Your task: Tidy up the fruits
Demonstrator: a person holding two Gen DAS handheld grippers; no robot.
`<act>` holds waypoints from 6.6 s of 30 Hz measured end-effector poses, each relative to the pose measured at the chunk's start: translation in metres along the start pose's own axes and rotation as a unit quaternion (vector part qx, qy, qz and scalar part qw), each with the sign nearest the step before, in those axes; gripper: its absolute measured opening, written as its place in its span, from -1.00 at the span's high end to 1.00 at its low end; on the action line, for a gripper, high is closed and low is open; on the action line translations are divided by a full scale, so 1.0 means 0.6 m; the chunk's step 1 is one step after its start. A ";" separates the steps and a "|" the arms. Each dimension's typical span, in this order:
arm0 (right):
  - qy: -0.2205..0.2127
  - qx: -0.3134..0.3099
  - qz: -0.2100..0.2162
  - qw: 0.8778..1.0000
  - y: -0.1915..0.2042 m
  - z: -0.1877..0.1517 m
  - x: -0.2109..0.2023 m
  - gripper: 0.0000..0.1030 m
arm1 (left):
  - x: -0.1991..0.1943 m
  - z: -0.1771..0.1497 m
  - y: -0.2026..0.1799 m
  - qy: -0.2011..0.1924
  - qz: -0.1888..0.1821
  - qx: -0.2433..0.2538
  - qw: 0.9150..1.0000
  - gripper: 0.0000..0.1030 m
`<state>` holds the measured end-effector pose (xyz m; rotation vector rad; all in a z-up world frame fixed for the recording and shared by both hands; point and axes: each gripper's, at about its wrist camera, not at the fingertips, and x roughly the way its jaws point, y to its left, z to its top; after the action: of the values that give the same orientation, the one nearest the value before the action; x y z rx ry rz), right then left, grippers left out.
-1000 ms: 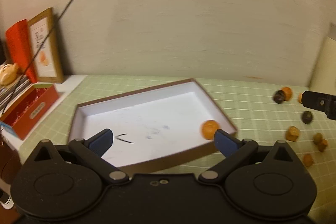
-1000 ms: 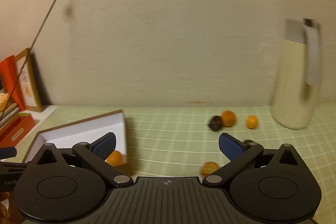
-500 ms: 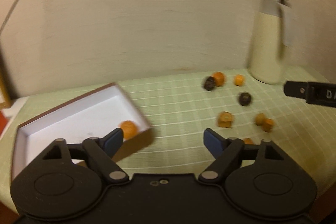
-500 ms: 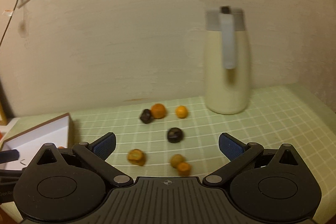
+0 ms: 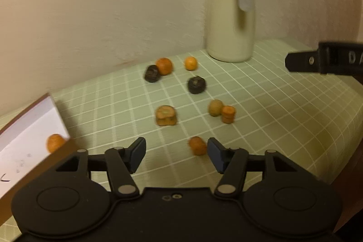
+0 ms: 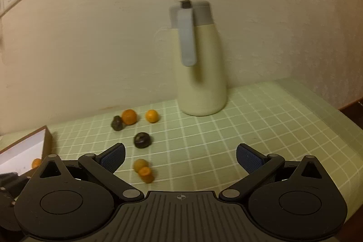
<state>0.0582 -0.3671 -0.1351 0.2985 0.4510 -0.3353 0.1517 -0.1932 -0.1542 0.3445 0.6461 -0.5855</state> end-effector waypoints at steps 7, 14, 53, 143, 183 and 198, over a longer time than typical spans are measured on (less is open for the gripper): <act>0.004 0.013 -0.002 1.000 -0.024 -0.003 -0.001 -1.00 | 0.038 -0.007 -0.034 0.017 -0.004 0.005 1.000 0.17; 0.032 -0.013 0.026 0.999 -0.013 -0.012 0.032 -0.99 | 0.062 -0.012 -0.034 0.027 0.010 -0.003 1.000 0.25; 0.134 -0.045 0.081 0.987 0.056 -0.062 0.203 0.13 | 0.073 -0.032 0.040 0.012 0.037 -0.060 0.997 0.78; 0.093 -0.179 0.268 0.942 0.521 -0.064 0.237 0.52 | -0.117 -0.152 0.489 0.010 0.298 -0.267 0.916 0.78; 0.041 -0.150 0.241 0.958 0.504 -0.039 0.196 -1.00 | -0.140 -0.131 0.479 0.003 0.341 -0.270 0.901 -0.82; 0.025 -0.149 0.238 0.959 0.471 -0.024 0.145 -1.00 | -0.167 -0.111 0.444 -0.011 0.337 -0.244 0.909 -0.83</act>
<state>0.2334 -0.1283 -0.1303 0.1134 0.4574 0.2116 0.2178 0.0878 -0.1068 0.0712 0.5823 0.2399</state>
